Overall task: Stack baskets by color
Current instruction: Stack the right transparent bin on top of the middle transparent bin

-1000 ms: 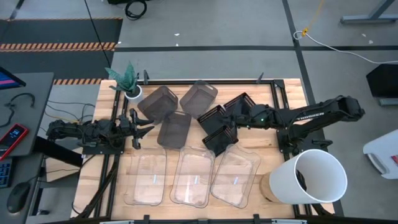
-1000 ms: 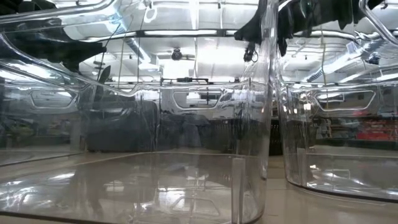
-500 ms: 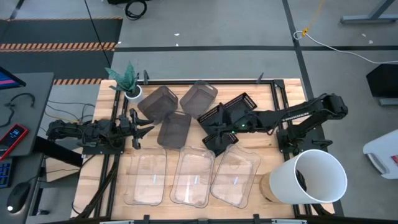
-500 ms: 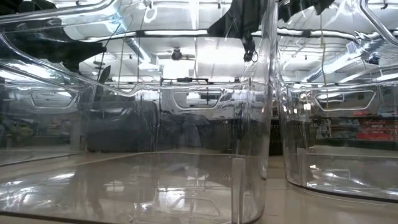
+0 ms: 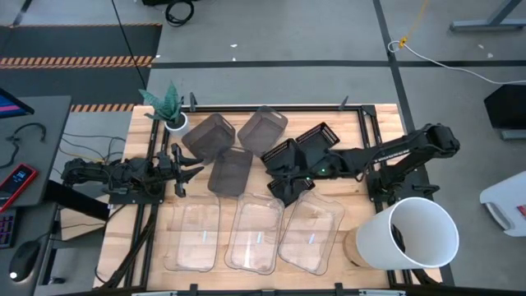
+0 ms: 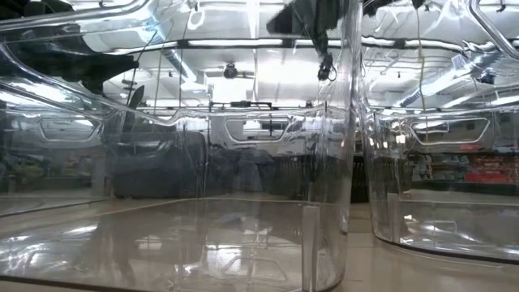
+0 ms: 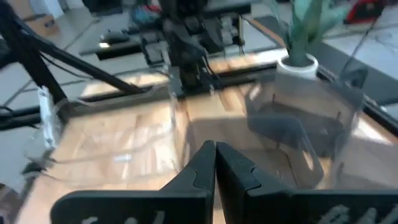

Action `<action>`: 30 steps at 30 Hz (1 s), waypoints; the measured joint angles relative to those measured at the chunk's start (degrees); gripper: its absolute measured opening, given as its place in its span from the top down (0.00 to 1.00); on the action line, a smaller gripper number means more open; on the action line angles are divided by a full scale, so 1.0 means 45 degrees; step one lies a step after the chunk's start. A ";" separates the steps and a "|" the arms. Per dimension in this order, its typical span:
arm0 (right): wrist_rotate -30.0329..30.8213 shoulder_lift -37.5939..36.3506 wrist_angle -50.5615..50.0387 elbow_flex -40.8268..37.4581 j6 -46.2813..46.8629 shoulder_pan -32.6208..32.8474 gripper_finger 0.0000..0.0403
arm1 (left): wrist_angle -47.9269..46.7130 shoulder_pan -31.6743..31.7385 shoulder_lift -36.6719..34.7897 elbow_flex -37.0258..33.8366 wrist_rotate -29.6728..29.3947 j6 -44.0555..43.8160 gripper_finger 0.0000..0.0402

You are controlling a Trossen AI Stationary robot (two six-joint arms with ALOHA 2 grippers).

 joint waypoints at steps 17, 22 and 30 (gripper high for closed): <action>-0.0004 0.0015 0.0606 0.0590 -0.0899 0.1459 0.83 | -0.0005 0.0000 0.0000 0.0004 0.0000 0.0000 0.71; 0.0193 0.0015 0.0946 0.0590 -0.0877 0.1625 0.76 | 0.0000 0.0005 0.0000 0.0004 0.0000 0.0000 0.71; 0.0282 0.0015 0.0648 0.0590 -0.0865 0.2030 0.75 | -0.0004 0.0005 0.0000 0.0004 -0.0001 0.0000 0.71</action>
